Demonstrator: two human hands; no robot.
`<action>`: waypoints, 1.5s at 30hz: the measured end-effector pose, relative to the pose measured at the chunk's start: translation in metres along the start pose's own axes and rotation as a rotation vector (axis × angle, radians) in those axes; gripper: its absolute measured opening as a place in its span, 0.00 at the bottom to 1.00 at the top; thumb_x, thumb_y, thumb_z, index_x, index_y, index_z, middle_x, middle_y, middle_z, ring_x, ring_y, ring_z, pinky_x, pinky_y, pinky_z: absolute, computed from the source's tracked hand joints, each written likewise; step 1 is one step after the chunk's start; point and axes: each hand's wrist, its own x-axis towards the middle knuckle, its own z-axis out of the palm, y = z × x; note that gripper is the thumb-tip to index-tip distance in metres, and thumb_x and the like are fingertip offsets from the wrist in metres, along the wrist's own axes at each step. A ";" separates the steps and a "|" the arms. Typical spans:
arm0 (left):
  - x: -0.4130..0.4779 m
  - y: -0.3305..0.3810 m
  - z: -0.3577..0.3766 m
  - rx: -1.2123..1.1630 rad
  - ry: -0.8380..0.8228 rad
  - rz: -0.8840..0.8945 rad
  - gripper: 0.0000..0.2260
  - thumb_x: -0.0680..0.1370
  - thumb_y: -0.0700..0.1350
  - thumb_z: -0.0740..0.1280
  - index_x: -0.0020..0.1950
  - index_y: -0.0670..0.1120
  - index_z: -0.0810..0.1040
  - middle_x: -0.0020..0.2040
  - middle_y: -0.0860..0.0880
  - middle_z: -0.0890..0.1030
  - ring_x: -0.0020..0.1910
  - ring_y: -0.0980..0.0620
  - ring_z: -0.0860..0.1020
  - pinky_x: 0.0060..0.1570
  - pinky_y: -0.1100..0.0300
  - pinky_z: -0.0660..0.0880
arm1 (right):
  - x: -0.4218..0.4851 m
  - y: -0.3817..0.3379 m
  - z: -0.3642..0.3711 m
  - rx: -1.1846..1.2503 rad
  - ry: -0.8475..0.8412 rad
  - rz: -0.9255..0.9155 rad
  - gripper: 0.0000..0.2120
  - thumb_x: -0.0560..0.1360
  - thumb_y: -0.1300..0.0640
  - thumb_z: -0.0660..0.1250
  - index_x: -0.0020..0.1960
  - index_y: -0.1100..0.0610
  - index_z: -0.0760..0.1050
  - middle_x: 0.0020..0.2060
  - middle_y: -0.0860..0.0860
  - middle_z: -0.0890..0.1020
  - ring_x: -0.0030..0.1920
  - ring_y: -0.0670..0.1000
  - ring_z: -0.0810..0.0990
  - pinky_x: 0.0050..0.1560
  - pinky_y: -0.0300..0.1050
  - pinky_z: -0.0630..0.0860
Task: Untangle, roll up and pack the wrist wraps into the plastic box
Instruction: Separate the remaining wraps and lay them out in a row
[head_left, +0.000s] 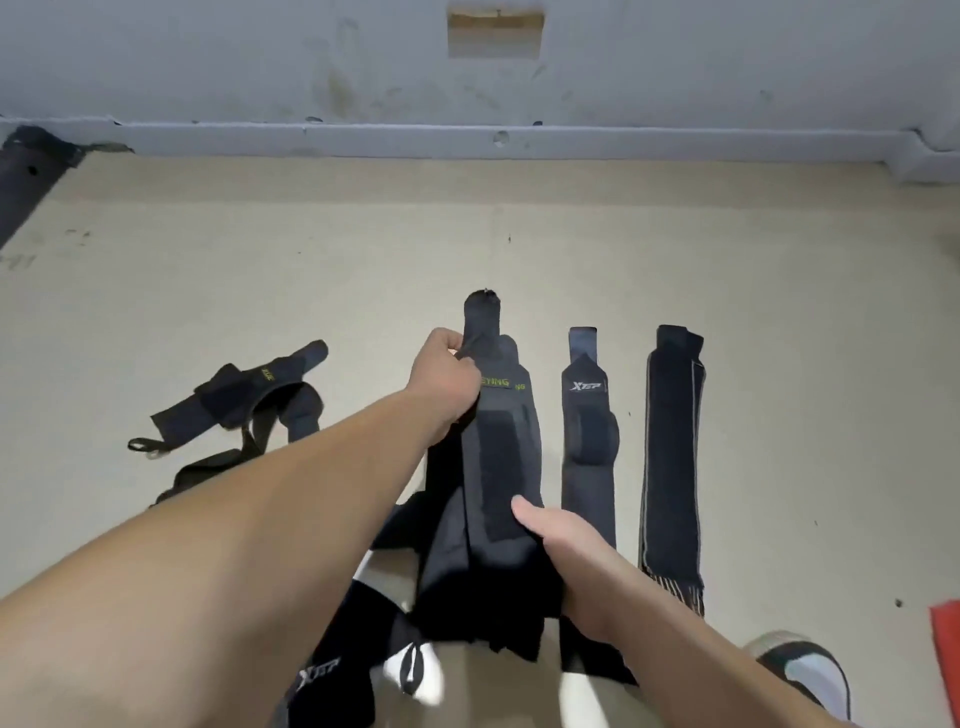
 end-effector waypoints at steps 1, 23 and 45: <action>0.009 -0.005 0.008 0.013 -0.038 -0.021 0.11 0.82 0.38 0.59 0.61 0.50 0.72 0.47 0.46 0.78 0.39 0.47 0.74 0.35 0.57 0.70 | 0.015 0.002 -0.005 -0.033 0.042 0.005 0.40 0.67 0.30 0.74 0.74 0.47 0.74 0.65 0.47 0.83 0.66 0.56 0.81 0.71 0.59 0.75; 0.120 -0.071 0.081 0.226 -0.055 -0.065 0.14 0.80 0.36 0.61 0.63 0.45 0.78 0.57 0.49 0.80 0.51 0.48 0.78 0.51 0.59 0.75 | 0.136 0.009 -0.040 -0.394 0.193 -0.056 0.25 0.81 0.61 0.64 0.76 0.48 0.68 0.64 0.53 0.82 0.58 0.52 0.83 0.54 0.45 0.82; -0.080 -0.182 0.055 0.069 -0.434 -0.507 0.08 0.84 0.49 0.66 0.51 0.46 0.73 0.37 0.43 0.84 0.32 0.47 0.85 0.39 0.50 0.85 | 0.165 -0.013 -0.021 -0.317 0.559 0.038 0.05 0.80 0.66 0.63 0.53 0.58 0.74 0.50 0.58 0.79 0.47 0.57 0.78 0.54 0.54 0.82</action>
